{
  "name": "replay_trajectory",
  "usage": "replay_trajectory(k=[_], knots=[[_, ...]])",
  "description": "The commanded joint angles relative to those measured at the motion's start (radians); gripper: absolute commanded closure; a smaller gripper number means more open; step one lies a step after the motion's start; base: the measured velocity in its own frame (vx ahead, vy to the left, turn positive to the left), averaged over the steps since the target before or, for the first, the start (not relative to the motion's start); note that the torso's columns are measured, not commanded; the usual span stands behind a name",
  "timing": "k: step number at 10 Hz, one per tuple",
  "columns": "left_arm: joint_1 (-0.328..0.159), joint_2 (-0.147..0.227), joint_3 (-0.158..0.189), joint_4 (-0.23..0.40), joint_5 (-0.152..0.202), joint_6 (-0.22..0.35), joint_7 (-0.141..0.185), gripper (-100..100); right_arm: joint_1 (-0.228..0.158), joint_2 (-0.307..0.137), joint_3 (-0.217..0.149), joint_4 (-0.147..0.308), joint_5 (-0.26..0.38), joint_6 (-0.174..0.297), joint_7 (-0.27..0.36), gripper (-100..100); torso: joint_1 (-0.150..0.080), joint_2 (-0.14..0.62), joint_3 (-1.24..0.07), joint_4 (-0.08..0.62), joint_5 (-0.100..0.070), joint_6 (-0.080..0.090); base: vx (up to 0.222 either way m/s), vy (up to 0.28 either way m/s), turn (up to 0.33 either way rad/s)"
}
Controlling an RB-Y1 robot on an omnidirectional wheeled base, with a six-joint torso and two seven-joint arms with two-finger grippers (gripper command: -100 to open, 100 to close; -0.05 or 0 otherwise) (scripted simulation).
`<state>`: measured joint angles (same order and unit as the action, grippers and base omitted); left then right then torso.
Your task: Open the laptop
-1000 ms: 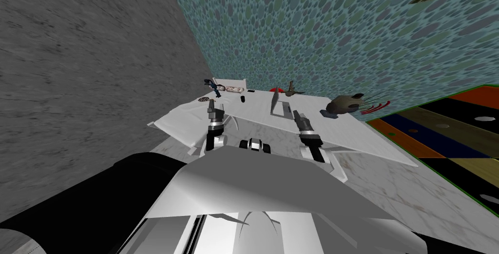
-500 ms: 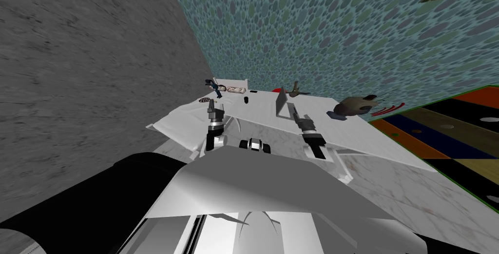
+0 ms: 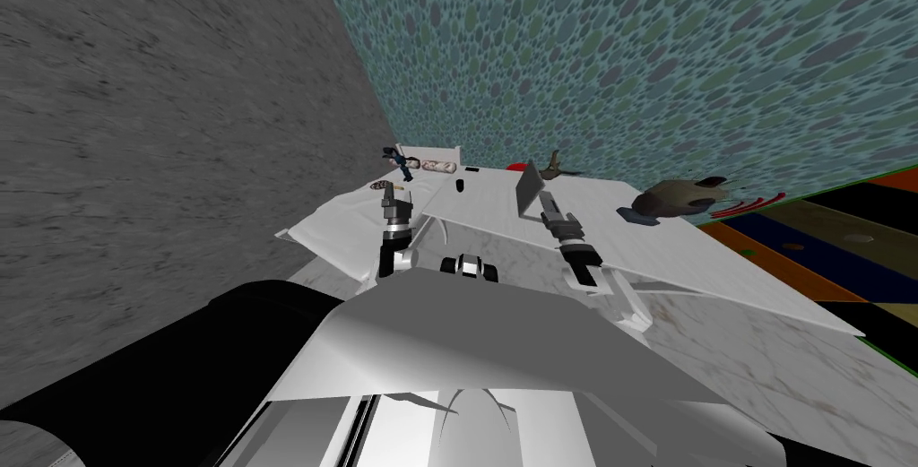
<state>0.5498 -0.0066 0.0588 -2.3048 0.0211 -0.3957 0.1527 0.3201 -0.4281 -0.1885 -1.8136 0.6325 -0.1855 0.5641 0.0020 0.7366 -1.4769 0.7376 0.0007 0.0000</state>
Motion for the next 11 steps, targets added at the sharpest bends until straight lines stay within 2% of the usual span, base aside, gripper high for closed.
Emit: replay_trajectory(k=[1, 6, 11], knots=[[0.000, 0.000, 0.000, 0.000, 0.000, 0.000, 0.000, 0, -0.023, -0.035, -0.012, 0.054, 0.058, 0.049, 0.081, -100, -0.003, 0.001, 0.001, 0.000, -0.001, 0.000, 0.050, 0.159, 0.047], [0.000, 0.000, 0.000, 0.000, 0.000, 0.000, 0.000, 0, -0.071, -0.082, -0.029, 0.164, 0.152, 0.114, 0.213, -100, -0.004, 0.003, 0.002, 0.001, -0.001, 0.000, 0.062, 0.142, 0.043], [0.000, 0.000, 0.000, 0.000, 0.000, 0.000, 0.000, 0, -0.110, -0.122, -0.044, 0.252, 0.228, 0.167, 0.320, -100, -0.001, 0.001, 0.000, 0.000, -0.001, 0.000, 0.046, 0.115, 0.033]])
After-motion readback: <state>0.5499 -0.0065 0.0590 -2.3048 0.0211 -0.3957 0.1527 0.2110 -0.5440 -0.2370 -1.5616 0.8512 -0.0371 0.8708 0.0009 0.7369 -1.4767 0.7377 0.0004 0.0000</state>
